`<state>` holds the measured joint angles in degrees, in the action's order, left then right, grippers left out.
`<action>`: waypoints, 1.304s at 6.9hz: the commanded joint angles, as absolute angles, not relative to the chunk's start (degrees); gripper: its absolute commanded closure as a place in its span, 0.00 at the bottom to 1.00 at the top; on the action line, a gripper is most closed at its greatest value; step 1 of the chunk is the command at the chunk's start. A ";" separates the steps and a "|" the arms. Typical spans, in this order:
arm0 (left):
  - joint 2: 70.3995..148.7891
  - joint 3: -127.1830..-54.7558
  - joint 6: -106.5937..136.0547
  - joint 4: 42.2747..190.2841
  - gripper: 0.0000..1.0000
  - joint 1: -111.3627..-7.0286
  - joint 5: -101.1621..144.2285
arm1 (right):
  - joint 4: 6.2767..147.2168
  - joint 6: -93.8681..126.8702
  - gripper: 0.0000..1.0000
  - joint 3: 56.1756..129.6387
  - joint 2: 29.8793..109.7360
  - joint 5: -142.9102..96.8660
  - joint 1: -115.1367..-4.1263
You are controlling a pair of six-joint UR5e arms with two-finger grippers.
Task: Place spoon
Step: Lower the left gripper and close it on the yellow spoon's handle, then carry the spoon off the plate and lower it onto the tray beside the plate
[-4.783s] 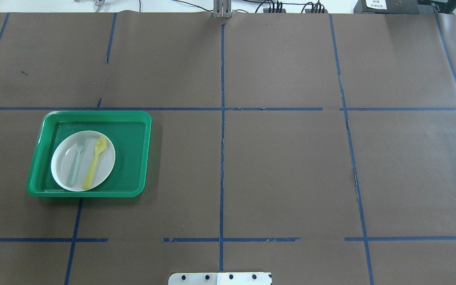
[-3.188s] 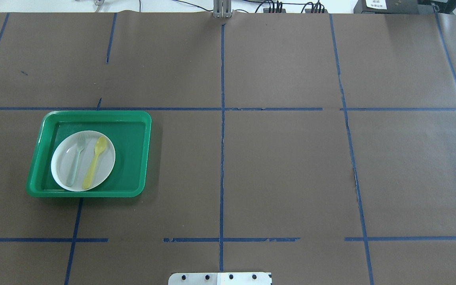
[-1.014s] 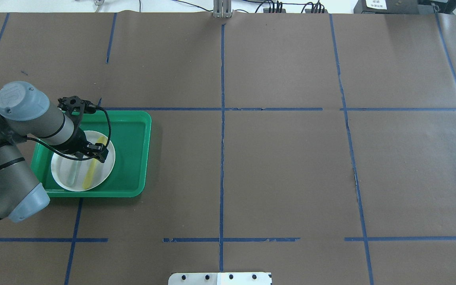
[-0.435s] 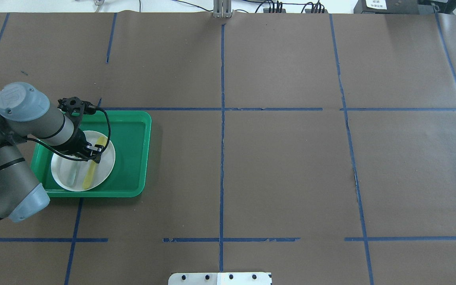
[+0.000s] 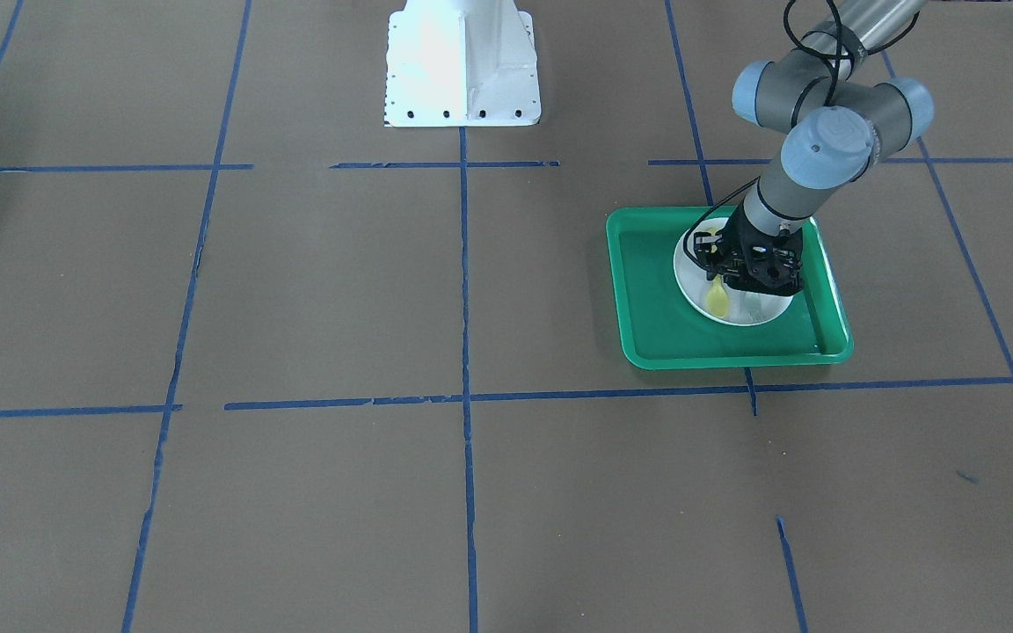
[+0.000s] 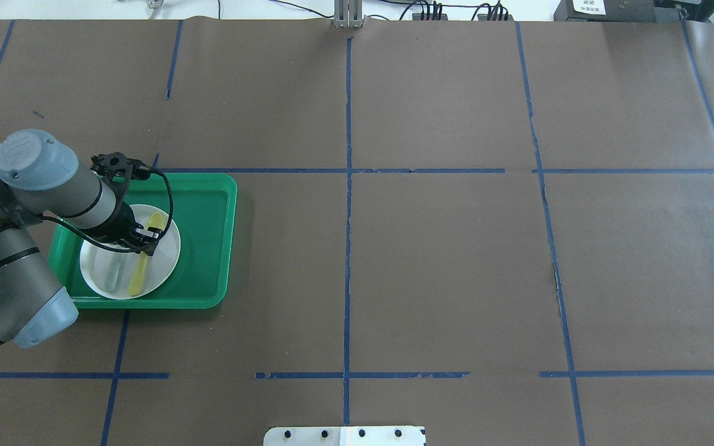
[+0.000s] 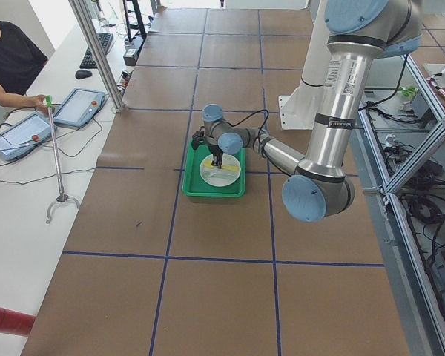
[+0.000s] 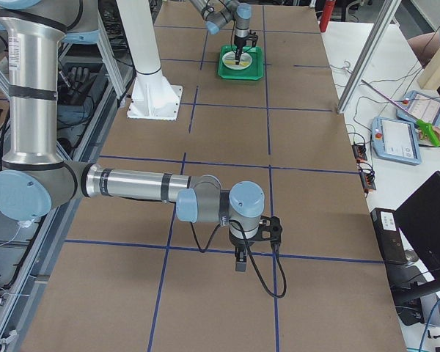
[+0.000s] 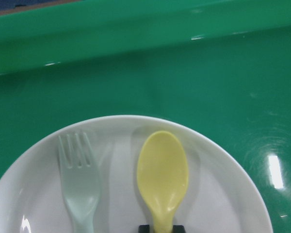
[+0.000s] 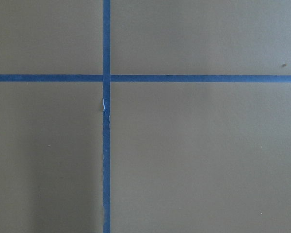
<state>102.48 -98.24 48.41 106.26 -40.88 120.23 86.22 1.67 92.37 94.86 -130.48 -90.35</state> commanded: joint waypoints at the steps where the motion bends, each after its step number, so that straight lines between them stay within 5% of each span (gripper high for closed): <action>1: 102.39 -98.09 48.43 106.26 0.66 -40.87 120.23 | 86.22 1.67 0.00 92.37 94.83 -130.43 -90.35; 2: 102.48 -97.56 48.34 106.26 0.67 -40.87 120.23 | 86.22 1.67 0.00 92.37 94.83 -130.52 -90.35; 4: 102.39 -97.65 48.25 106.26 1.00 -40.87 120.23 | 86.22 1.67 0.00 92.37 94.83 -130.52 -90.35; 9: 107.82 -100.81 57.00 105.12 1.00 -43.59 124.72 | 86.22 1.67 0.00 92.37 94.83 -130.52 -90.35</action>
